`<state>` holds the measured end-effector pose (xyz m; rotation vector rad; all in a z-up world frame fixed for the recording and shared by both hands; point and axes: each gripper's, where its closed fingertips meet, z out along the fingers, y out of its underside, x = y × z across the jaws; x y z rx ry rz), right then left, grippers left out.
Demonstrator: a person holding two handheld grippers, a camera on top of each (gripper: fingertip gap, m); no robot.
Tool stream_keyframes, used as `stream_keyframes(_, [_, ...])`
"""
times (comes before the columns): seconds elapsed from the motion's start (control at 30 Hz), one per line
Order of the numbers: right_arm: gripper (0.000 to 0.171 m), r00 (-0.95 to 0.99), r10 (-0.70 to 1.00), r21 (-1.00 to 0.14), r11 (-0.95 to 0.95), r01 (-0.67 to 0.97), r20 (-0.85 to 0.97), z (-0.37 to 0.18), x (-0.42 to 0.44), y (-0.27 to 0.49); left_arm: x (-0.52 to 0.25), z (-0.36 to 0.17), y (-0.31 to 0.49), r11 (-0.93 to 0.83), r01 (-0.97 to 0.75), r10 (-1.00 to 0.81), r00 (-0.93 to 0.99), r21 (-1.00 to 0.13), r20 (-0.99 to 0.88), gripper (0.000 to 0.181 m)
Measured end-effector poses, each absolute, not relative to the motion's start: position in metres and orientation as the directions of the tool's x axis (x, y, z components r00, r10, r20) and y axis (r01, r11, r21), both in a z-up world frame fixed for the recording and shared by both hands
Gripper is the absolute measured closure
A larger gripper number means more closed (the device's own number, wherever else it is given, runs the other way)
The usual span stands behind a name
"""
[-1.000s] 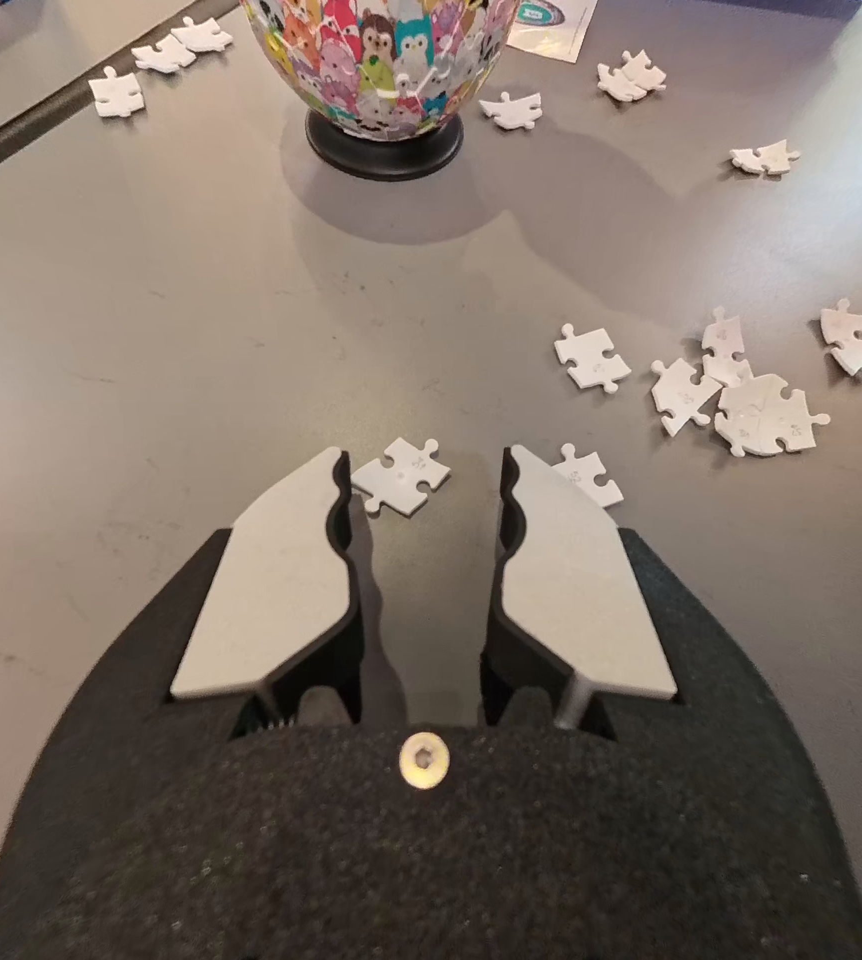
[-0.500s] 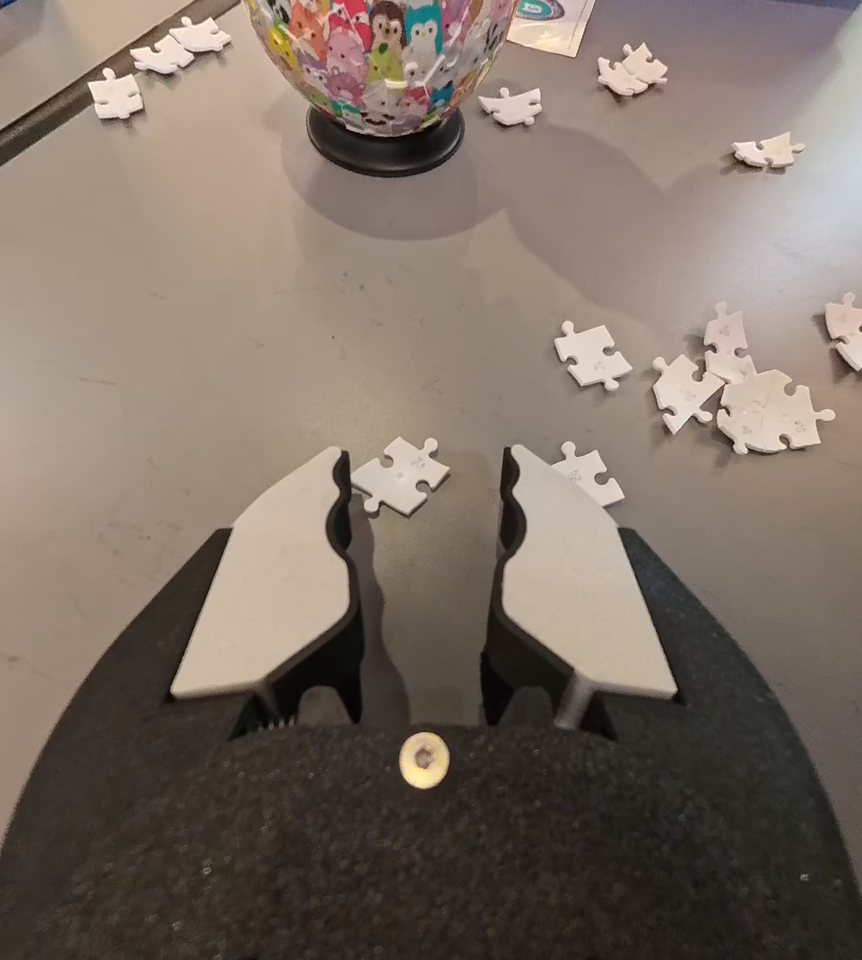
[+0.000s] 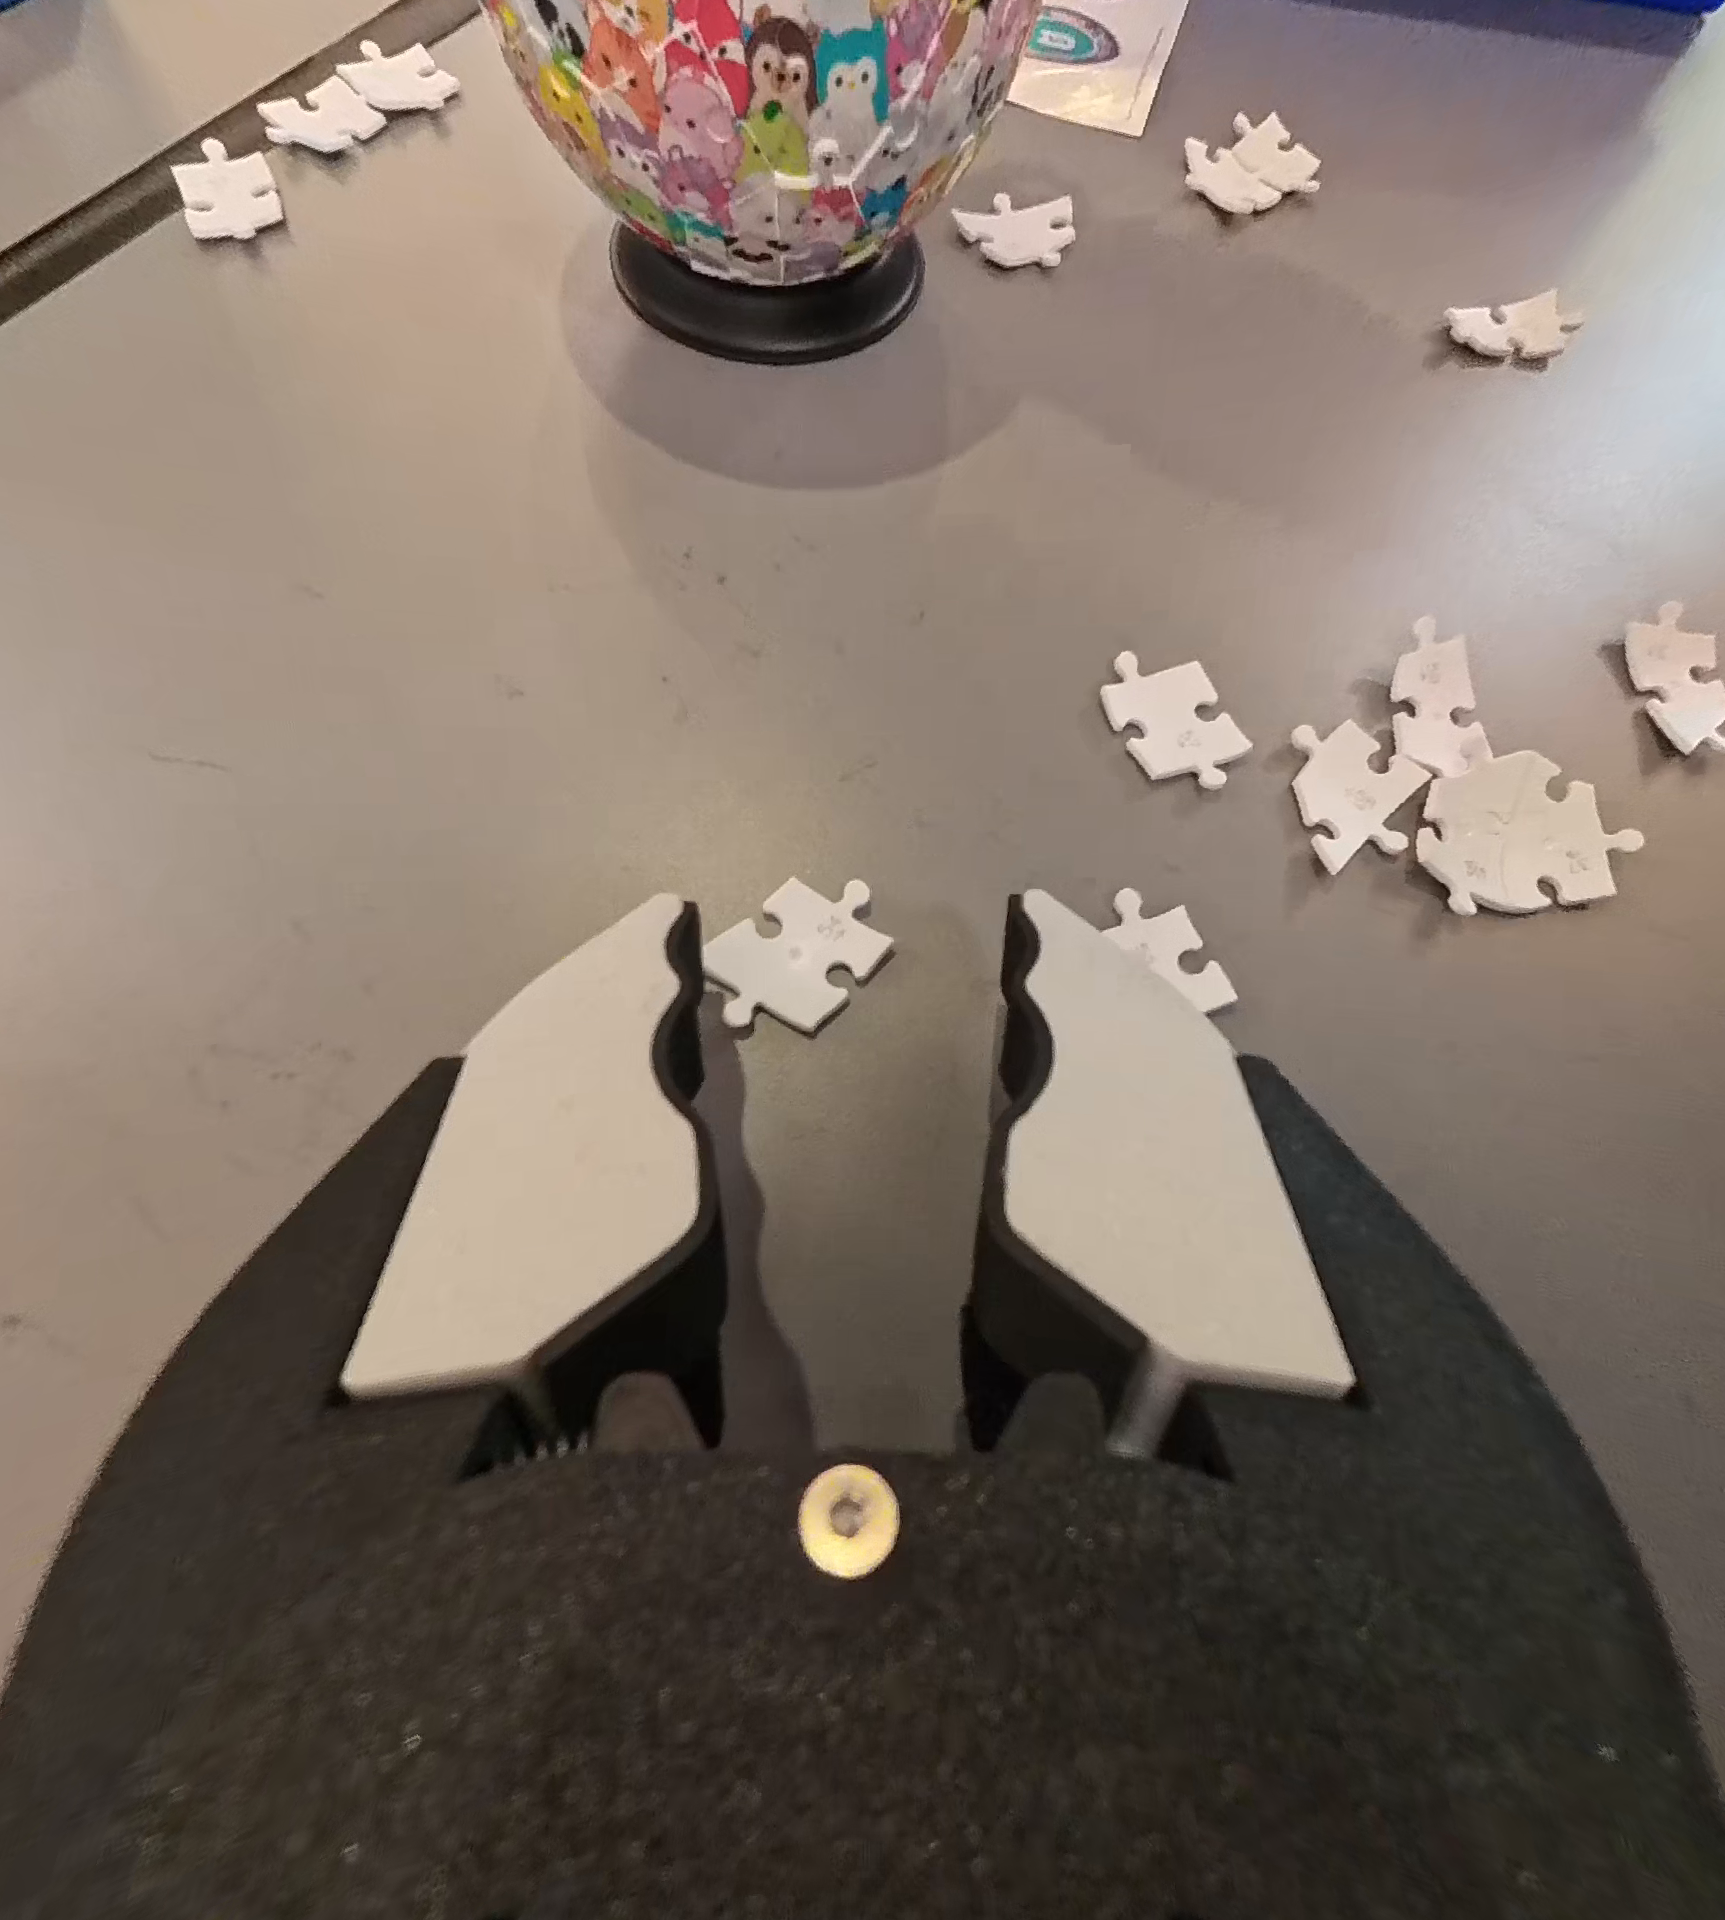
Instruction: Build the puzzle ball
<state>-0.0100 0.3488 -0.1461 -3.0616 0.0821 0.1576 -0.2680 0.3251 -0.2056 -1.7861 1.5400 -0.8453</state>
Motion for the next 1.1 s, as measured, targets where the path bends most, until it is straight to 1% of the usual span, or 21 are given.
stream_keyframes(0.07, [0.139,0.984,-0.040,-0.059,-0.997,-0.051,-0.172,-0.146,-0.012,0.346,-0.268,-0.207,0.325,-0.119,-0.596,-0.992,0.112,-0.794,0.065,0.126])
stream_keyframes(0.13, [0.148,0.986,-0.046,-0.064,-0.996,-0.057,-0.159,-0.145,-0.007,0.348,-0.268,-0.207,0.325,-0.116,-0.596,-0.992,0.112,-0.795,0.061,0.126])
stream_keyframes(0.23, [0.149,0.989,-0.048,-0.123,-0.990,-0.066,-0.143,-0.143,-0.011,0.358,-0.268,-0.207,0.325,-0.120,-0.595,-0.991,0.113,-0.795,0.066,0.126])
stream_keyframes(0.27, [0.148,0.994,-0.047,-0.107,-0.993,-0.057,-0.094,-0.147,-0.008,0.356,-0.268,-0.207,0.325,-0.123,-0.594,-0.991,0.113,-0.795,0.069,0.125])
stream_keyframes(0.33, [0.143,0.996,-0.029,-0.060,-0.998,-0.024,0.083,-0.155,0.007,0.348,-0.268,-0.206,0.325,-0.131,-0.593,-0.990,0.114,-0.794,0.078,0.125])
stream_keyframes(0.37, [0.140,0.985,-0.020,-0.049,-0.999,-0.011,0.174,-0.155,0.018,0.346,-0.268,-0.206,0.325,-0.135,-0.593,-0.990,0.115,-0.794,0.083,0.125])
stream_keyframes(0.4, [0.136,0.978,-0.024,-0.061,-0.998,-0.011,0.209,-0.154,0.022,0.347,-0.268,-0.206,0.325,-0.140,-0.591,-0.989,0.115,-0.794,0.088,0.125])
stream_keyframes(0.47, [0.142,0.985,-0.064,-0.088,-0.995,-0.051,0.159,-0.153,0.016,0.351,-0.268,-0.206,0.326,-0.147,-0.587,-0.989,0.115,-0.796,0.097,0.124])
stream_keyframes(0.5, [0.142,0.986,-0.077,-0.094,-0.994,-0.064,0.145,-0.153,0.015,0.352,-0.269,-0.205,0.326,-0.149,-0.584,-0.988,0.116,-0.798,0.100,0.124])
stream_keyframes(0.6, [0.142,0.986,-0.040,-0.095,-0.995,-0.025,0.164,-0.151,0.014,0.357,-0.269,-0.204,0.325,-0.154,-0.581,-0.988,0.115,-0.799,0.107,0.124])
stream_keyframes(0.67, [0.143,0.993,-0.030,-0.102,-0.995,-0.019,0.111,-0.153,0.005,0.362,-0.269,-0.205,0.325,-0.159,-0.582,-0.987,0.114,-0.798,0.113,0.124])
stream_keyframes(0.73, [0.144,0.996,-0.021,-0.085,-0.996,-0.014,0.084,-0.159,0.002,0.363,-0.269,-0.204,0.325,-0.162,-0.580,-0.987,0.114,-0.798,0.117,0.124])
stream_keyframes(0.83, [0.144,0.994,-0.018,-0.033,-0.999,-0.015,0.109,-0.167,0.008,0.357,-0.269,-0.204,0.325,-0.163,-0.580,-0.986,0.114,-0.798,0.119,0.124])
stream_keyframes(1.0, [0.146,0.988,0.009,-0.033,-0.999,0.015,0.156,-0.165,0.013,0.355,-0.269,-0.205,0.323,-0.156,-0.586,-0.988,0.112,-0.795,0.110,0.124])
stream_keyframes(1.07, [0.153,0.988,0.013,-0.036,-0.999,0.019,0.151,-0.165,0.011,0.357,-0.269,-0.206,0.323,-0.153,-0.589,-0.988,0.112,-0.794,0.107,0.123])
stream_keyframes(1.1, [0.160,0.989,0.017,-0.033,-0.999,0.022,0.147,-0.166,0.010,0.358,-0.269,-0.206,0.323,-0.152,-0.590,-0.988,0.112,-0.793,0.106,0.123])
